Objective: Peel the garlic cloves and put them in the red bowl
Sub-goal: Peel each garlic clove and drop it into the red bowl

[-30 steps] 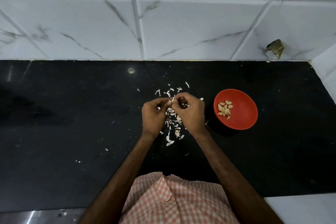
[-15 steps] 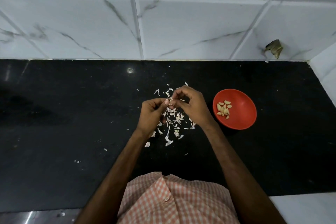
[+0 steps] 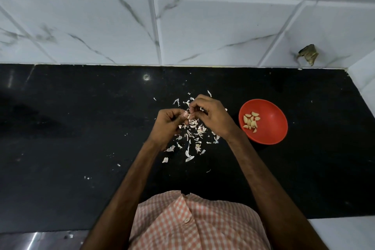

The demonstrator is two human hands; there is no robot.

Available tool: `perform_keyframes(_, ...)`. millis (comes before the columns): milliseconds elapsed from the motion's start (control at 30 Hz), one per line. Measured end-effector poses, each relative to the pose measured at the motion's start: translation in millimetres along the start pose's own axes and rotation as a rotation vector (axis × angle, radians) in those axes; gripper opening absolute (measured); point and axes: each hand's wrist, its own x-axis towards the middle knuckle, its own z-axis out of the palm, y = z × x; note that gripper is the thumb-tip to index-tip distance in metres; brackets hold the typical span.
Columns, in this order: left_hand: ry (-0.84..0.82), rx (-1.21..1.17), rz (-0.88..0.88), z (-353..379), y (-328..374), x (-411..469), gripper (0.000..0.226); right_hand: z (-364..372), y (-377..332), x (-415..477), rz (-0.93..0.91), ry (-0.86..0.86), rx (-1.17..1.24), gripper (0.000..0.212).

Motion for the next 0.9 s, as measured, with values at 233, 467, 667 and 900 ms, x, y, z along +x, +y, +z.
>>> perform_keyframes(233,0.009,-0.064,-0.04,1,-2,1,0.021,6,0,-2,-0.053,-0.031,-0.173,0.01)
perform_keyframes(467,-0.038,-0.27,-0.08,6,0,-3,0.023,5,-2,2,-0.16,0.067,-0.384,0.015)
perform_keyframes(667,-0.013,-0.279,-0.074,5,6,-3,0.026,10,-2,1,-0.155,0.2,-0.25,0.021)
perform_keyframes(900,0.027,-0.189,-0.045,5,3,-6,0.014,19,2,-8,-0.056,0.253,-0.065,0.016)
